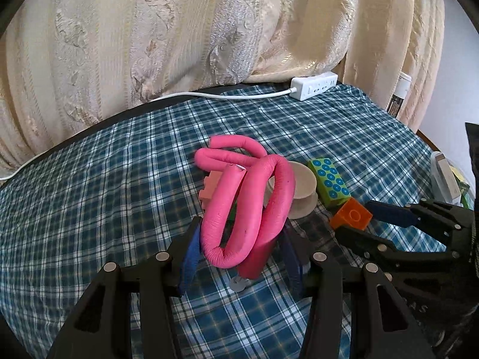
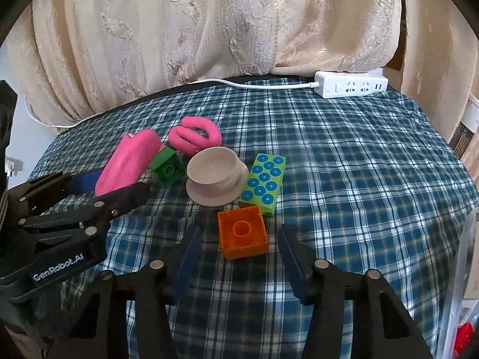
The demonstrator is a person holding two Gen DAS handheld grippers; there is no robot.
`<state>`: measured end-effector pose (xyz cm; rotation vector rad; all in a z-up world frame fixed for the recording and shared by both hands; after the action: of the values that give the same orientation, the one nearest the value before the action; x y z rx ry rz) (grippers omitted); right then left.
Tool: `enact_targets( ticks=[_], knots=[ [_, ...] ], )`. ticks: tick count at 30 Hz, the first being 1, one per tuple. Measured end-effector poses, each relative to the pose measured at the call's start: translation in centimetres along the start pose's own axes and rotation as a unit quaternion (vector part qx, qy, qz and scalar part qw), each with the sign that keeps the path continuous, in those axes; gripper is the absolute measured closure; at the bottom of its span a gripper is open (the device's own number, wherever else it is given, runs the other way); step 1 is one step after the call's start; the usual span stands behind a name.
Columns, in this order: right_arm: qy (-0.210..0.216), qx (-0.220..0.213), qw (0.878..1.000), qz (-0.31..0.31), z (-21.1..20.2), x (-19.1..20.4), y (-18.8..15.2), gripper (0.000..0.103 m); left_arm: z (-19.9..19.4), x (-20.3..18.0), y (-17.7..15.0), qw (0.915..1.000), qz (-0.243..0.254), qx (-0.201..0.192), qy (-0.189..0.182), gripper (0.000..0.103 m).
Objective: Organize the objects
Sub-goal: 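Grasp the orange brick with the right gripper, then carry the orange brick into the bowl and release with the right gripper while the left carries the pink tube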
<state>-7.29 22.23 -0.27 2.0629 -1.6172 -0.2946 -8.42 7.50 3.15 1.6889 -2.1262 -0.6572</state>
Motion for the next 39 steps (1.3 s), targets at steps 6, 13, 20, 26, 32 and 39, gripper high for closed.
enact_targets(
  ticks=[6, 13, 20, 26, 32, 39],
  knots=[
    [0.002, 0.008, 1.0, 0.006, 0.6, -0.3, 0.0, 0.06, 0.1, -0.1, -0.1, 1.0, 0.001, 0.002, 0.0, 0.052],
    [0.001, 0.012, 1.0, 0.004, 0.9, -0.2, -0.1, 0.067, 0.1, -0.1, -0.1, 1.0, 0.002, 0.003, 0.0, 0.052],
    [-0.002, 0.01, 1.0, 0.001, 0.9, -0.2, -0.1, 0.067, 0.1, -0.1, 0.0, 1.0, 0.003, 0.003, -0.001, 0.052],
    [0.004, 0.009, 1.0, 0.004, 0.7, -0.2, -0.3, 0.068, 0.1, -0.4, -0.3, 1.0, 0.004, 0.002, -0.001, 0.052],
    [0.008, -0.001, 1.0, 0.014, -0.5, -0.4, -1.2, 0.068, -0.1, -1.3, -0.7, 1.0, 0.008, -0.001, -0.003, 0.052],
    [0.012, -0.011, 0.999, 0.029, -2.1, -0.7, -2.5, 0.068, -0.8, -2.3, -0.6, 0.9997, 0.022, -0.006, -0.008, 0.052]
  ],
)
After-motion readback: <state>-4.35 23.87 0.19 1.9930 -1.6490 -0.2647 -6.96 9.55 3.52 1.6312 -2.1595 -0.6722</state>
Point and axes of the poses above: each gripper's, at about its wrist camera, not at the fingertips, and z roughly the way its jaws point, x to its left, y to its top, the point moved 2 cm from there along z, roughly the way its jaws point, and after that the axes turned 9 degrees about x, right-handed, at the moved point
